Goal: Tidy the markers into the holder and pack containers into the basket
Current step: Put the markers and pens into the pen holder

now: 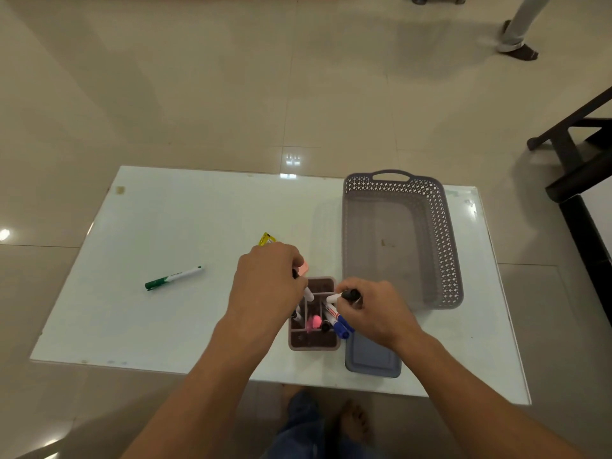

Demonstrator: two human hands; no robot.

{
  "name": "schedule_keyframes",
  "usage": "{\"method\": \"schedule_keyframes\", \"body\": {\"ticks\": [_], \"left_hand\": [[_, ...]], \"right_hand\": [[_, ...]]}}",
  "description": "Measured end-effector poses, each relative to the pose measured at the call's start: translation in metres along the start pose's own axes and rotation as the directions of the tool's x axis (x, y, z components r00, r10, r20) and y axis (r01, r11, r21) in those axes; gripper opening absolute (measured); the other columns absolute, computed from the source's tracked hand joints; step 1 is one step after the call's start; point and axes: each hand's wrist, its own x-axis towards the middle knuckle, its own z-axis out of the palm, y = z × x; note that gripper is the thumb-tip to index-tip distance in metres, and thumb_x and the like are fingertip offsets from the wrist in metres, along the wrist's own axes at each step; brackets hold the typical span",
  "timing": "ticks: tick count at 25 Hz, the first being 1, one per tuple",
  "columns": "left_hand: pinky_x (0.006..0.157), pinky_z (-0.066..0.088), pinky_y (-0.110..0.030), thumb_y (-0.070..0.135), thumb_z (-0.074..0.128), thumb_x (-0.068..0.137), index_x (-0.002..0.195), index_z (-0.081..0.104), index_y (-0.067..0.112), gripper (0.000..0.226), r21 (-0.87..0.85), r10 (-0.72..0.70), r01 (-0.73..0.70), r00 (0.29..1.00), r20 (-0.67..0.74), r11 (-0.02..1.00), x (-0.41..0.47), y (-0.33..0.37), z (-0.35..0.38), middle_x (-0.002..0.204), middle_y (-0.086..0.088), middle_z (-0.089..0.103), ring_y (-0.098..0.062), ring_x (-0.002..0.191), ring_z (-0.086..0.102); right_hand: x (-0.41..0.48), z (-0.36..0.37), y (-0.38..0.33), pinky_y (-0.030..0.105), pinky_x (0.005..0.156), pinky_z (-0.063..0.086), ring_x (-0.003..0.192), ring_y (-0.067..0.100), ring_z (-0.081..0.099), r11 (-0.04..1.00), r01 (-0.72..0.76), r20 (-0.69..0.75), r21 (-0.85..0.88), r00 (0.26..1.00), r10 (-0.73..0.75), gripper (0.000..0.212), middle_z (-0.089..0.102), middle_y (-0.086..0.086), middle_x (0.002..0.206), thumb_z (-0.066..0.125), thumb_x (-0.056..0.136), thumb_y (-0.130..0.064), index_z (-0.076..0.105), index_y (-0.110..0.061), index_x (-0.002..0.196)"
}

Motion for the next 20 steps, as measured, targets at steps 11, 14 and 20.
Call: {"method": "schedule_keyframes", "body": {"ticks": [11,14,20], "left_hand": [[0.079,0.032,-0.014,0.035,0.065,0.094,0.122,0.067,0.031,0.028,-0.056,-0.004,0.001,0.999,-0.048,0.998,-0.03,0.005,0.026,0.114,0.009,0.065,-0.004,0.086,0.045],[0.079,0.035,-0.013,0.036,0.066,0.093,0.12,0.067,0.03,0.028,-0.065,-0.035,0.032,0.998,-0.057,0.997,-0.033,0.0,0.029,0.114,0.009,0.065,-0.005,0.087,0.051],[0.08,0.038,-0.014,0.035,0.071,0.089,0.117,0.069,0.032,0.029,-0.108,-0.093,0.089,0.995,-0.035,0.99,-0.031,-0.005,0.035,0.113,0.011,0.068,-0.006,0.088,0.06]], "right_hand": [[0.011,0.013,0.003,0.034,0.08,0.06,0.082,0.015,0.067,0.986,0.059,0.124,-0.156,0.992,-0.04,0.021,0.074,-0.002,0.099,0.056,0.1,-0.033,0.068,-0.026,0.116],[0.003,0.015,0.004,0.034,0.086,0.059,0.094,0.016,0.069,0.985,0.047,0.161,-0.166,0.987,-0.02,0.027,0.075,-0.004,0.112,0.057,0.1,-0.034,0.068,-0.032,0.125],[0.001,0.009,0.0,0.029,0.085,0.05,0.1,0.013,0.061,0.959,-0.251,0.285,0.135,0.936,0.205,0.036,0.067,-0.003,0.128,0.054,0.102,-0.04,0.058,-0.04,0.138]]}}
